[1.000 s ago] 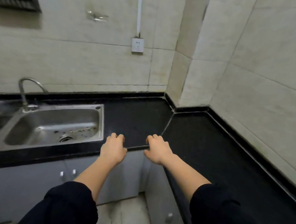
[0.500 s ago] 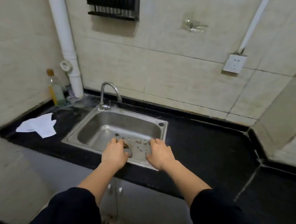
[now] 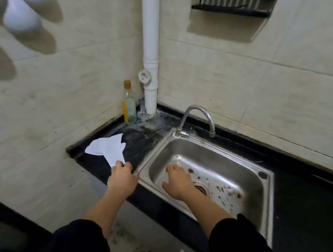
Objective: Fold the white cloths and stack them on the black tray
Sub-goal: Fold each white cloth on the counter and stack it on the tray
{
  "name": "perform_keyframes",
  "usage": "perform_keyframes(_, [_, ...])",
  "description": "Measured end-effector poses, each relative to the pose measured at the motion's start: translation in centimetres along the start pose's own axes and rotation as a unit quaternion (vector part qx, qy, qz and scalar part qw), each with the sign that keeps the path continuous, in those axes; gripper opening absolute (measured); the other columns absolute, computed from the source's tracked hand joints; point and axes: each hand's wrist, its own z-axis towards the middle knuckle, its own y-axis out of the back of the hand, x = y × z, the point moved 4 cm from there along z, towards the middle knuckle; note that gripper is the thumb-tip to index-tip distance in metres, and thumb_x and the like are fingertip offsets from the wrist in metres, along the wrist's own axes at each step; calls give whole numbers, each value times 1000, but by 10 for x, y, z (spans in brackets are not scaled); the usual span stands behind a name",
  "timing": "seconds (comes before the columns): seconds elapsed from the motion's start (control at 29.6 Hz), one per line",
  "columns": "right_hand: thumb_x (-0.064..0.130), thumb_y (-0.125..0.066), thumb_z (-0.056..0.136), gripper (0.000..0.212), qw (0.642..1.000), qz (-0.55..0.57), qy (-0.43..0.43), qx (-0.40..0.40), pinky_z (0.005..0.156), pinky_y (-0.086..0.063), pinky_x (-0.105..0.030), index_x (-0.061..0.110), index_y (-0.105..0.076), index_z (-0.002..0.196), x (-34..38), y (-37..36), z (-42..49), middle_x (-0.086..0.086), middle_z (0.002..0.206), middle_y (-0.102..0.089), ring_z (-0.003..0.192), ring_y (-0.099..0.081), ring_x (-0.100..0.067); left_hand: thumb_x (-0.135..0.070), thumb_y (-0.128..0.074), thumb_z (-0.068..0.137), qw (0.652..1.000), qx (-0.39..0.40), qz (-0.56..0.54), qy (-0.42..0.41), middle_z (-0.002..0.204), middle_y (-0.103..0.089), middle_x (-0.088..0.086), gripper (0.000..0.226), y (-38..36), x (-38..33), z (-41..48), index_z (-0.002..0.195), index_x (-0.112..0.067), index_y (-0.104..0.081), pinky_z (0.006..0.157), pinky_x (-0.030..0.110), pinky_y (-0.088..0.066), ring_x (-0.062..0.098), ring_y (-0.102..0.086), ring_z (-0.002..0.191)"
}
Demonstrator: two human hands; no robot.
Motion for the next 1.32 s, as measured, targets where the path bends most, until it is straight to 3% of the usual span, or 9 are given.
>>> perform_keyframes(0.27, [29,-52,93,50,998,8,34,47,105,-38,-44,11,-38,138,73,-37,102,-13,139,-42,129,-39,-31,-25,-53,94,997,12,-19,72,134,-38,11,37,8,85,83,128,-13,-50,100,39,-43,29,-42,121])
perform_keyframes(0.54, [36,-48,97,39,996,20,57,58,94,-41,-38,10,-46,127,120,-85,185,-11,129,-49,118,-45,-28,-18,-49,97,985,-103,-123,60,138,-46,9,37,5,127,159,133,-11,-49,98,40,-45,27,-38,127])
perform_keyframes(0.74, [33,-55,94,38,995,83,14,51,92,-41,-32,7,-48,121,130,-113,223,-10,128,-46,119,-43,-25,-33,-45,99,996,-92,3,16,146,-41,3,46,-7,134,213,143,-20,-40,109,39,-27,24,-32,134])
perform_keyframes(0.88, [21,-60,90,11,983,171,-5,71,76,-43,-28,16,-51,87,129,-115,237,-11,113,-56,105,-55,-25,-29,-45,99,994,-78,35,62,126,-58,1,39,-13,133,234,138,-25,-46,93,36,-30,20,-52,114])
perform_keyframes(0.98, [15,-62,86,26,970,225,-1,89,59,-42,-22,21,-41,72,126,-108,241,-2,86,-58,78,-56,-16,-21,-46,97,990,-85,91,67,100,-65,-4,25,-12,134,237,113,-26,-63,79,33,-30,18,-58,92])
perform_keyframes(1.05, [11,-64,82,23,960,268,-8,81,53,-38,-18,17,-44,72,123,-97,241,5,72,-51,63,-48,-7,-24,-44,99,990,-104,69,69,91,-65,-3,24,-9,134,237,101,-24,-67,83,35,-33,18,-58,90])
perform_keyframes(1.18, [7,-66,75,22,942,334,-9,30,50,-33,-17,14,-46,69,119,-64,236,6,64,-45,55,-40,-4,-35,-49,97,987,-135,-60,59,80,-61,-5,20,12,120,229,88,-24,-63,99,41,-33,17,-59,86])
perform_keyframes(1.25, [3,-65,73,26,929,369,-9,6,51,-32,-20,15,-44,64,116,-46,229,4,61,-42,54,-37,-7,-34,-57,93,986,-129,-103,30,74,-58,-6,17,21,110,223,84,-20,-60,82,33,-45,17,-59,77])
perform_keyframes(1.32, [-2,-64,72,29,912,410,-16,-18,52,-30,-23,15,-43,60,105,-25,215,3,57,-39,53,-35,-8,-29,-63,90,982,-127,-141,-2,73,-57,-4,16,32,94,213,80,-17,-59,60,21,-39,13,-55,69])
